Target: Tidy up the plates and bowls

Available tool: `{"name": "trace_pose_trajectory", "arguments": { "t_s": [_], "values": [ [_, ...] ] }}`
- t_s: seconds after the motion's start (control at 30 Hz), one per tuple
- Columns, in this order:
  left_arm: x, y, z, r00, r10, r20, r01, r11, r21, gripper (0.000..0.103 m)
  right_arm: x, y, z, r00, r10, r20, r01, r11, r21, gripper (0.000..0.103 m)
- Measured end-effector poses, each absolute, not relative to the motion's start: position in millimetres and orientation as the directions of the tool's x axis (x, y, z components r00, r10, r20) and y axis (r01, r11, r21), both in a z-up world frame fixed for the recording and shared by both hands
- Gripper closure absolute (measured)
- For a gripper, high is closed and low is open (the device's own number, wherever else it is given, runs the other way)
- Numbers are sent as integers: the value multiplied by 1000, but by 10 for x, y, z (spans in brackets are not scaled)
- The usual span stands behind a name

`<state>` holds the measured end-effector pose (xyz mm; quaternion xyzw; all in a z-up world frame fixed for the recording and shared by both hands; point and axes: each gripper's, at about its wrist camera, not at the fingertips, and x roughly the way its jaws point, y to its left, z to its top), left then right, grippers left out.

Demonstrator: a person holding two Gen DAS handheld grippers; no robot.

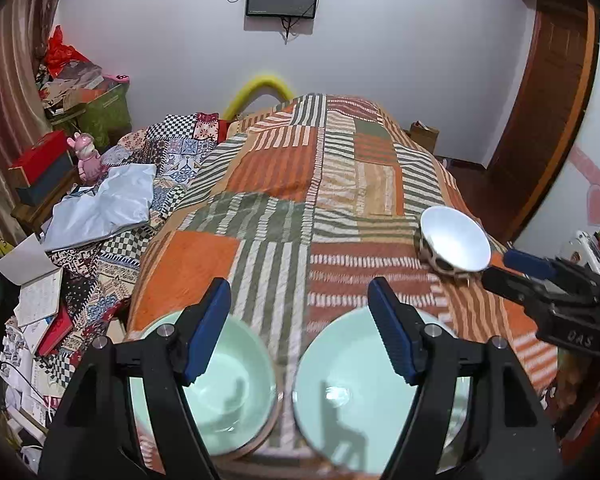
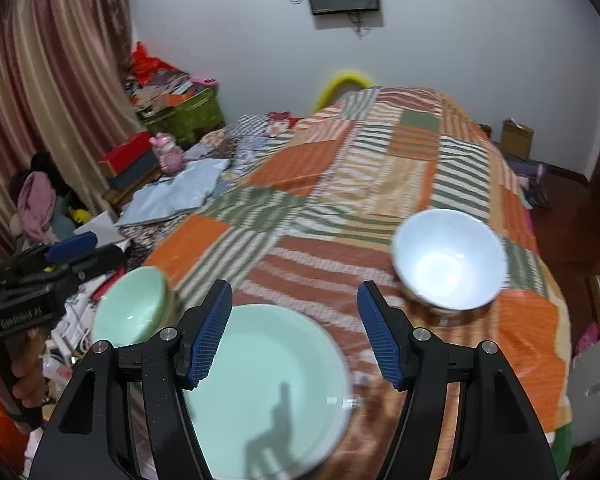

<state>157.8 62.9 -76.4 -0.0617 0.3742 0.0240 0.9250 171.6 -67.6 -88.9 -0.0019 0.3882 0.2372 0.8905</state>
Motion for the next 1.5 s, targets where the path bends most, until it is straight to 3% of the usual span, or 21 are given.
{"name": "trace_pose_trajectory", "arguments": {
  "t_s": [0.3,0.63,1.03,1.5],
  "values": [
    [2187,276,-918,670,-34,-741,-51,995,-91,33,2005,-1237,-1073,615,341,-711,-303,935,186,41],
    [2807,-255,-1262,610,-118,-783,95,993,-76,32,2461,-1678,-1372,605,228,-763,-186,972,142,42],
    [3326,-548,-1675,534,-193,-823,153,980,-131,32,2929,-1855,-1821,492,233,-839,-168,971,172,80],
    [3408,-662,-1863,502,-187,-844,158,980,-123,33,2858,-1675,-1809,466,306,-830,-315,934,167,84]
  ]
}}
